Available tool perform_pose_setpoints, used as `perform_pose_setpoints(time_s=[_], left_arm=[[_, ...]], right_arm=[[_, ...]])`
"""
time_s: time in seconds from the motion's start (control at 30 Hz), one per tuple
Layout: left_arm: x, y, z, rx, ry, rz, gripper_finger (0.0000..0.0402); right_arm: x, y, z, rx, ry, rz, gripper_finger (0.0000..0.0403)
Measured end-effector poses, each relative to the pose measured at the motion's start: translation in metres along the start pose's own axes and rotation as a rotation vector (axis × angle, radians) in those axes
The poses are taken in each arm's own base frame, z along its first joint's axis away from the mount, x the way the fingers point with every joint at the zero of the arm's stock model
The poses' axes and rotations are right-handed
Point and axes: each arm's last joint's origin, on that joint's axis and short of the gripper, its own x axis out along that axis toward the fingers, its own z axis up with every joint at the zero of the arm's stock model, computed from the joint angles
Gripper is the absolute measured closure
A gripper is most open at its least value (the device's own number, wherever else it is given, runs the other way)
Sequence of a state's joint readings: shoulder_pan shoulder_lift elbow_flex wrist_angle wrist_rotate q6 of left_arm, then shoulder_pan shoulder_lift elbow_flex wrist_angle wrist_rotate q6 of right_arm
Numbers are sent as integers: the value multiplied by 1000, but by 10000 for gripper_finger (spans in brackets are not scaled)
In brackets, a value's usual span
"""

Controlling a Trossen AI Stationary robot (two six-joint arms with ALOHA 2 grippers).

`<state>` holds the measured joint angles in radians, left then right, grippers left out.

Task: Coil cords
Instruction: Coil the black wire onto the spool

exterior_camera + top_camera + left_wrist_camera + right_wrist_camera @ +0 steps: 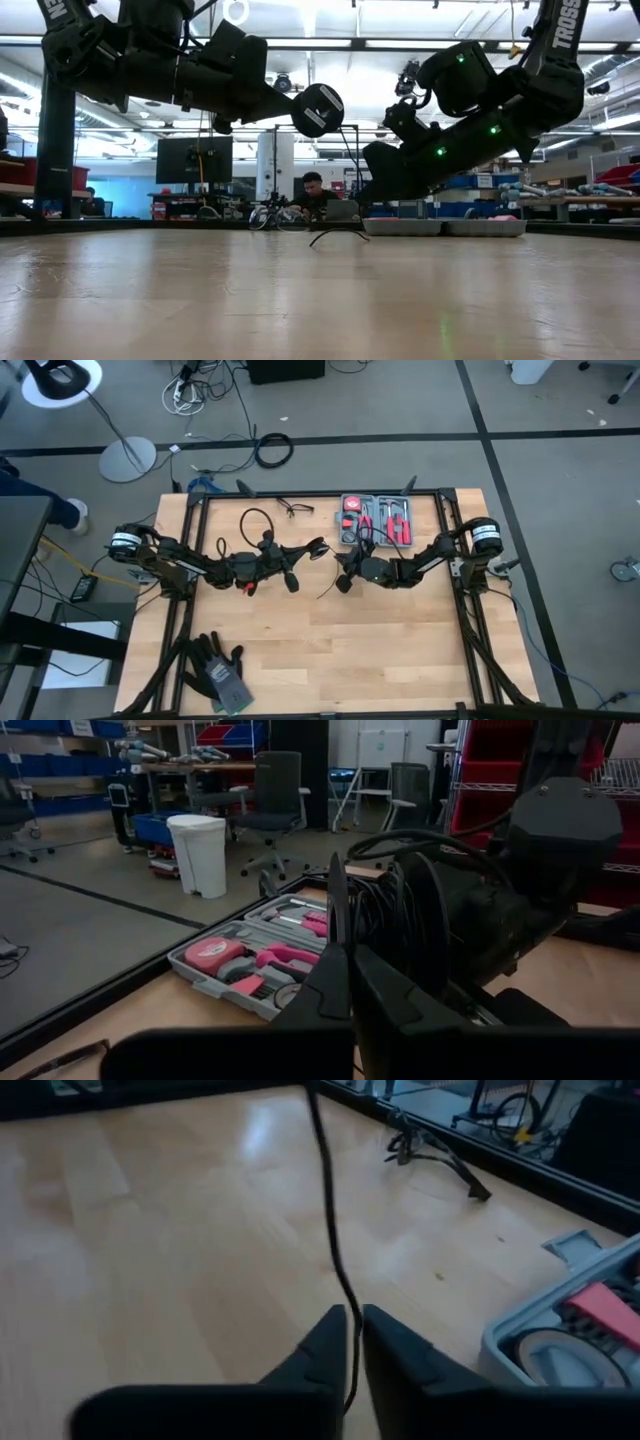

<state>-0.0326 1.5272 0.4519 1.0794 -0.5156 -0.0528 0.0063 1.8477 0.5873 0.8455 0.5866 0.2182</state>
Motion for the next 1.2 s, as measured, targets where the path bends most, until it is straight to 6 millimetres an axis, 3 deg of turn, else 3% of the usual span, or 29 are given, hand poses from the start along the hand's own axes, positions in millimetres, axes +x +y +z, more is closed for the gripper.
perform_pose_setpoints(time_s=[0.07,0.4,0.53,0.8,1.2], left_arm=[[0,0,0,0,0,0,401],[0,0,0,-1,-1,0,401],[0,0,0,-1,3,11,401],[0,2,-3,14,25,54,401],[-1,3,-14,78,133,62,401]], right_arm=[[0,-1,0,10,1,0,394],[10,10,10,33,72,58,401],[19,22,27,23,117,113,402],[26,47,70,-43,29,208,402],[23,66,91,-55,-2,316,403]])
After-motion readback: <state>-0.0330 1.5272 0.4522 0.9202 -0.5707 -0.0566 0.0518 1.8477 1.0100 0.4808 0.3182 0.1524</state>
